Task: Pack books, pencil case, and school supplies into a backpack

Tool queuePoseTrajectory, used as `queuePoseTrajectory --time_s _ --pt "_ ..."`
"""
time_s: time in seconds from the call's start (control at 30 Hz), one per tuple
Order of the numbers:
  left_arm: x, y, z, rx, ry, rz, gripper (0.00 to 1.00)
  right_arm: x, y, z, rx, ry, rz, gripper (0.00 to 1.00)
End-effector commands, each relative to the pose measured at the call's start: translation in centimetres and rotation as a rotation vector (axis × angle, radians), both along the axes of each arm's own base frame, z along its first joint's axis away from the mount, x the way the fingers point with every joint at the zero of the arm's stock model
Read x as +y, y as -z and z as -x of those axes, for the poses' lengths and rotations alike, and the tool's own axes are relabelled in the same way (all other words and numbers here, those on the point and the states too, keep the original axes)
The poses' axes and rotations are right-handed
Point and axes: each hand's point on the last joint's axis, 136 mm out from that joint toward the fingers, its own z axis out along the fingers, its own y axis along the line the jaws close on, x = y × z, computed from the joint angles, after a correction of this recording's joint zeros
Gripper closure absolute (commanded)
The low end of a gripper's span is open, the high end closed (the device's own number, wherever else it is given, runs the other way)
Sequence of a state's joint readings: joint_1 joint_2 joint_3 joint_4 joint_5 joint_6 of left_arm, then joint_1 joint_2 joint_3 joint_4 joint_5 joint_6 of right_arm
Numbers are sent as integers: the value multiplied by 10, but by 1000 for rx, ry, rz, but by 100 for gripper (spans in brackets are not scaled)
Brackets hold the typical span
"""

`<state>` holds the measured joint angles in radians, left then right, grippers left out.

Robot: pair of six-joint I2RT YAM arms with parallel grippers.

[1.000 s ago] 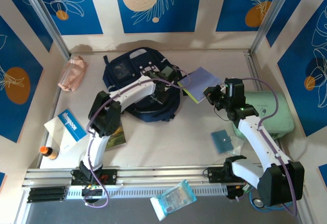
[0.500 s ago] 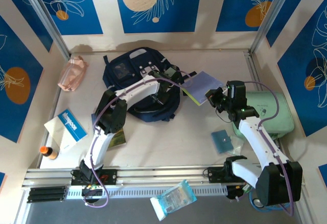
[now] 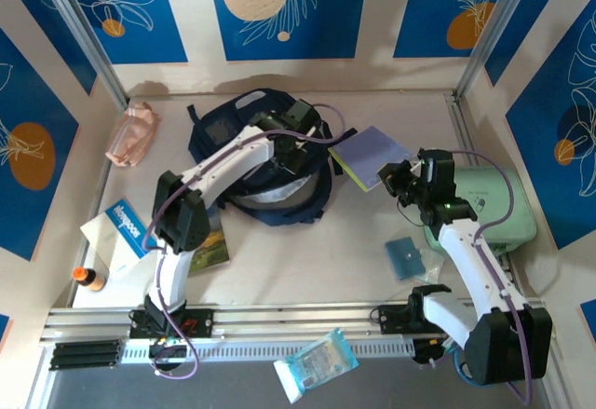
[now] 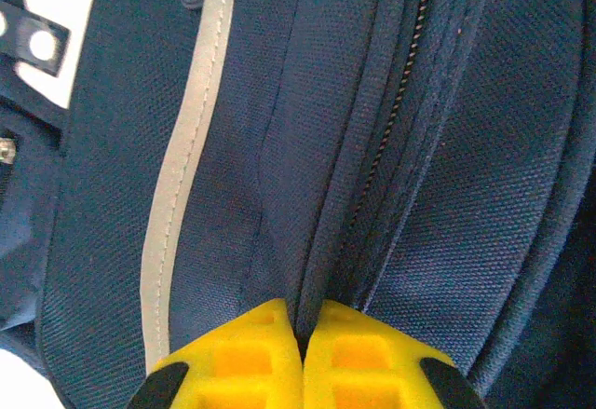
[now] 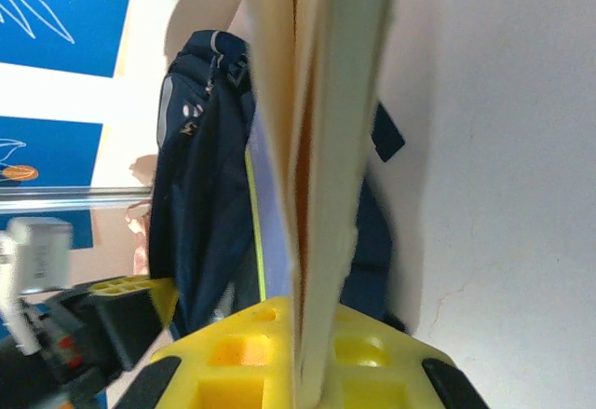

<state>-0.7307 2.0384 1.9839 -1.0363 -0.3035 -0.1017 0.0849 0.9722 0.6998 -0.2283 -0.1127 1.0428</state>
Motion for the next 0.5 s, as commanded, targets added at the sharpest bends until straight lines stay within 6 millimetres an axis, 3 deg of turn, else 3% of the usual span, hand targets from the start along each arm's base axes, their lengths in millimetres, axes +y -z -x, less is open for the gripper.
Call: queuePoseTrajectory --time_s 0.0,0.2,0.47 --pt "2 -64 -4 -136 -6 91 100 3 -15 4 -81 -51 21 100" --pt "-1 -104 -5 -239 -3 197 100 -6 -30 8 -146 -53 29 100" --pt "-1 -109 -10 -273 -21 209 100 8 -21 19 -132 -105 -22 100"
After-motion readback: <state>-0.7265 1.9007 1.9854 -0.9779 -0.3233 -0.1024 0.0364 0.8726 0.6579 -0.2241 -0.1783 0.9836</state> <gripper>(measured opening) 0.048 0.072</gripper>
